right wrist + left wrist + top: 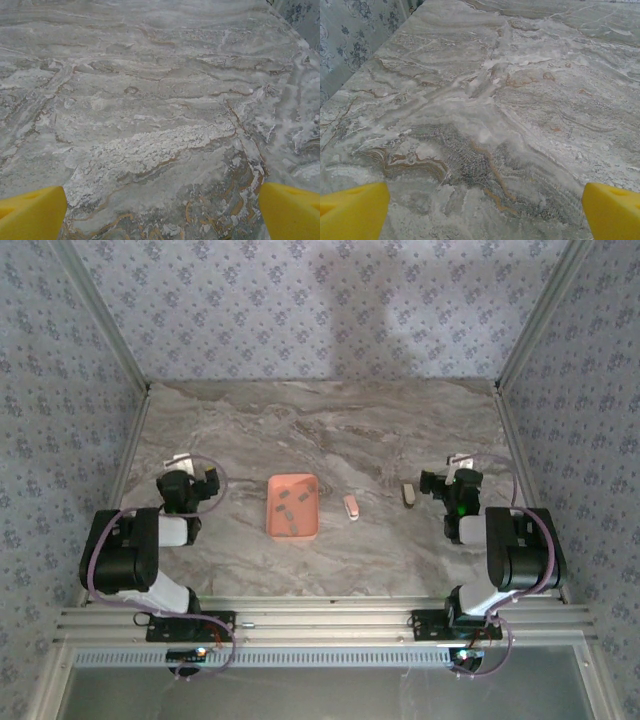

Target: Load the staples into the stapler

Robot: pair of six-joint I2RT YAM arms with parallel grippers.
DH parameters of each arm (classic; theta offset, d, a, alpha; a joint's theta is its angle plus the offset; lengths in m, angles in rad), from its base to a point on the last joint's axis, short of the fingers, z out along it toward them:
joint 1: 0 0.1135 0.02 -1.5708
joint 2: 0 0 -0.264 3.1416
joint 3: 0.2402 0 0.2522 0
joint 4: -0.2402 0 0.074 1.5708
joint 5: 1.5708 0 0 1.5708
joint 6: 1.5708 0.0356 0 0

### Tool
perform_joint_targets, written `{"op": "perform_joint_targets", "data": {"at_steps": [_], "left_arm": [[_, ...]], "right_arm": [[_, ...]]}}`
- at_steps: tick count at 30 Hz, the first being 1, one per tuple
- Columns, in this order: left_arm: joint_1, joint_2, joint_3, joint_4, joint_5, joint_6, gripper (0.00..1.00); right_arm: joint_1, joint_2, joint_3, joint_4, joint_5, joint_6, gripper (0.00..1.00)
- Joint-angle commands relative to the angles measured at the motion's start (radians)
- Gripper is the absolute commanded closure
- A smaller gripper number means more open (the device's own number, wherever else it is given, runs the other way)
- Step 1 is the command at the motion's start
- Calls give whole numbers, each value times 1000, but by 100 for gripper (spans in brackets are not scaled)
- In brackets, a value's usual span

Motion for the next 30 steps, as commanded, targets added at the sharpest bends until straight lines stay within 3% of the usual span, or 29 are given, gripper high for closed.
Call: {"op": "perform_joint_targets", "data": {"at_steps": [1,30], "left_arm": [[-10,-10,21,16,-7,-4,1],[-14,-7,39,-11,45,23,1]], "right_arm": [[-2,-7,11,44,-27,-14,0],[-2,-7,13,38,-26,-14,0]]}}
